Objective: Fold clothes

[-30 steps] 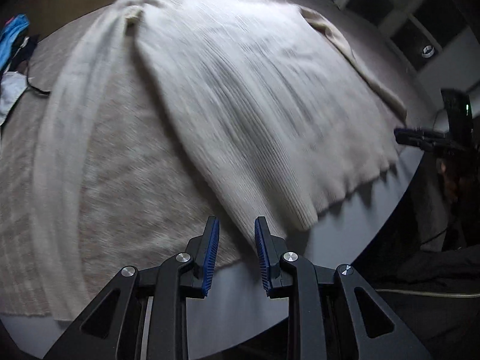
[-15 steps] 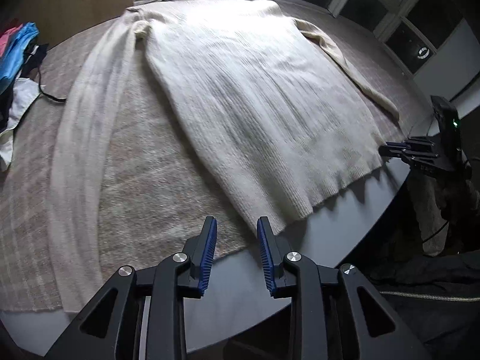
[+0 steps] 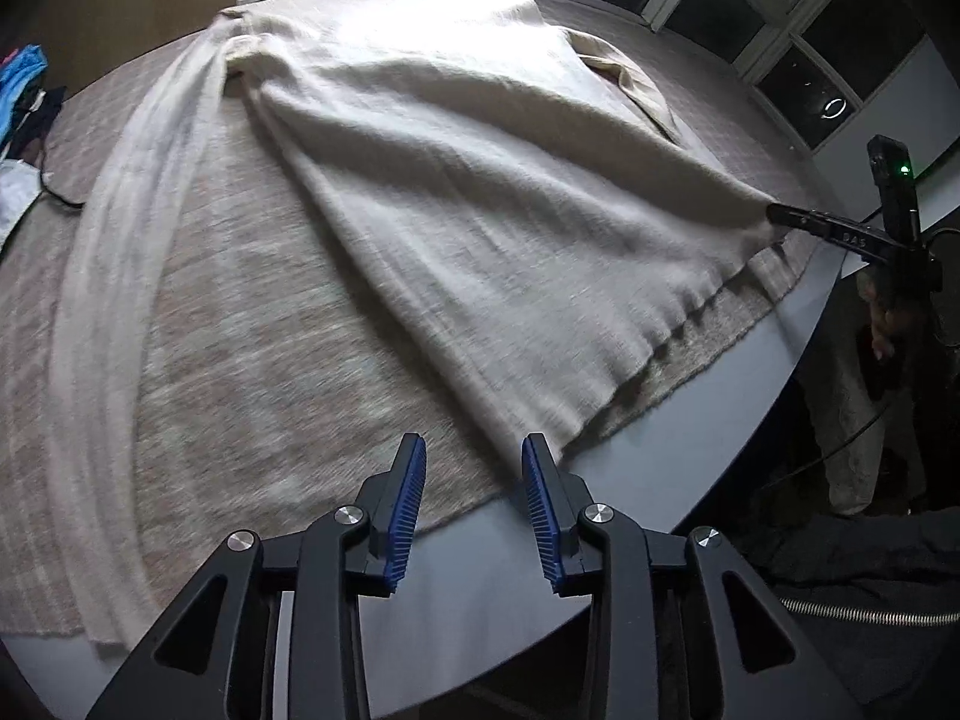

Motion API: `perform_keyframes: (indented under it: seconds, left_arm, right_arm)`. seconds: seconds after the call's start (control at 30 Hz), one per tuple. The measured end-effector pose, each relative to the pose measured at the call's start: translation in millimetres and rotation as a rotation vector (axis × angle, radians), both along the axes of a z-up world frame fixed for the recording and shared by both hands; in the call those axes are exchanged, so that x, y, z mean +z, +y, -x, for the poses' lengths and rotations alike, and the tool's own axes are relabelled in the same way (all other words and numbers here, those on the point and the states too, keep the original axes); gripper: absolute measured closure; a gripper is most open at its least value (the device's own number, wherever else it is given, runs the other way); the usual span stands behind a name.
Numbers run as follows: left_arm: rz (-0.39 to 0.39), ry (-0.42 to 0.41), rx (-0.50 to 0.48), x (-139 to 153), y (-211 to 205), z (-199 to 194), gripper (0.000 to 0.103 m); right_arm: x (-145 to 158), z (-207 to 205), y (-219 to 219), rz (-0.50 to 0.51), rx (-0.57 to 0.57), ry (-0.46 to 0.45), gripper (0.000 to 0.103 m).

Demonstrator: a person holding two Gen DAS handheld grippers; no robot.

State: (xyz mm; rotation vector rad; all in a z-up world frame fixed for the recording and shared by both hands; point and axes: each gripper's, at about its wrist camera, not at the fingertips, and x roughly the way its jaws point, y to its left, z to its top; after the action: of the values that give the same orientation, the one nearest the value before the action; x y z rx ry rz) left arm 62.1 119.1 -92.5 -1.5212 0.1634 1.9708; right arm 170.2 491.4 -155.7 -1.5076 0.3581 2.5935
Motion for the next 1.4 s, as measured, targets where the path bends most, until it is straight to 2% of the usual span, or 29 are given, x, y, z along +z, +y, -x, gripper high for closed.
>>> perform_keyframes:
  seconds: [0.1,0.2,0.3,0.43,0.57,0.67,0.7,0.87,1.0,1.07,1.2,1.23,1.3,1.33,1.37,1.4]
  left_arm:
    - [-0.005,-0.025,-0.014,-4.9,15.7,-0.9,0.071]
    - [0.041,-0.021,-0.015,-12.9,26.5,-1.7,0.071]
    - [0.046,0.008,-0.002,-14.8,29.6,-0.5,0.097]
    - [0.021,0.017,0.026,-8.6,17.0,-0.1,0.098]
    - [-0.045,0.03,0.105,25.4,-25.3,-10.4,0.098]
    - [-0.041,0.06,0.158,41.8,-51.4,-18.9,0.098]
    - [-0.045,0.056,0.164,40.3,-55.5,-20.2,0.098]
    - [0.024,-0.008,0.146,-3.3,-51.4,-12.8,0.098]
    - [0.042,0.033,0.071,1.1,-35.6,-18.9,0.098]
    - [0.054,0.027,0.072,-1.5,-38.3,-18.0,0.098]
    - [0.113,-0.064,0.08,-13.9,-48.7,-6.9,0.098]
    - [0.122,-0.068,0.076,-10.2,-52.7,-3.6,0.097]
    - [0.111,-0.031,0.099,6.7,-61.2,11.2,0.094]
    - [0.105,-0.01,0.113,15.6,-65.4,19.2,0.09]
    - [0.1,0.016,0.128,24.0,-67.7,30.9,0.088]
    - [0.105,0.057,0.141,31.8,-66.7,46.7,0.085]
  right_arm:
    - [2.4,-1.0,-2.9,-0.001,0.01,-0.002,0.099]
    - [8.4,-4.6,-2.0,0.004,0.007,0.006,0.099]
    - [9.8,-7.3,-3.0,0.018,0.007,0.005,0.099]
    - [9.5,-10.5,-10.5,0.065,0.005,0.002,0.099]
    - [16.4,-17.9,-24.2,0.135,0.02,0.028,0.099]
    - [20.8,-23.9,-39.9,0.15,0.047,0.058,0.099]
    - [17.2,-24.3,-45.6,0.144,0.057,0.051,0.099]
    - [-14.5,-21.8,-52.9,0.144,0.062,-0.059,0.099]
    - [-2.3,-28.0,-44.0,0.128,0.056,-0.059,0.099]
    - [-4.9,-26.9,-45.8,0.113,0.073,-0.08,0.099]
    - [-20.4,-19.9,-57.1,0.08,0.136,-0.206,0.097]
    - [-19.7,-19.0,-57.7,0.077,0.148,-0.223,0.096]
    - [0.1,-17.5,-48.0,0.095,0.156,-0.18,0.093]
    - [12.3,-15.2,-41.2,0.104,0.153,-0.149,0.084]
    - [24.8,-8.2,-32.5,0.106,0.144,-0.11,0.071]
    - [36.9,3.4,-23.1,0.099,0.134,-0.066,0.065]
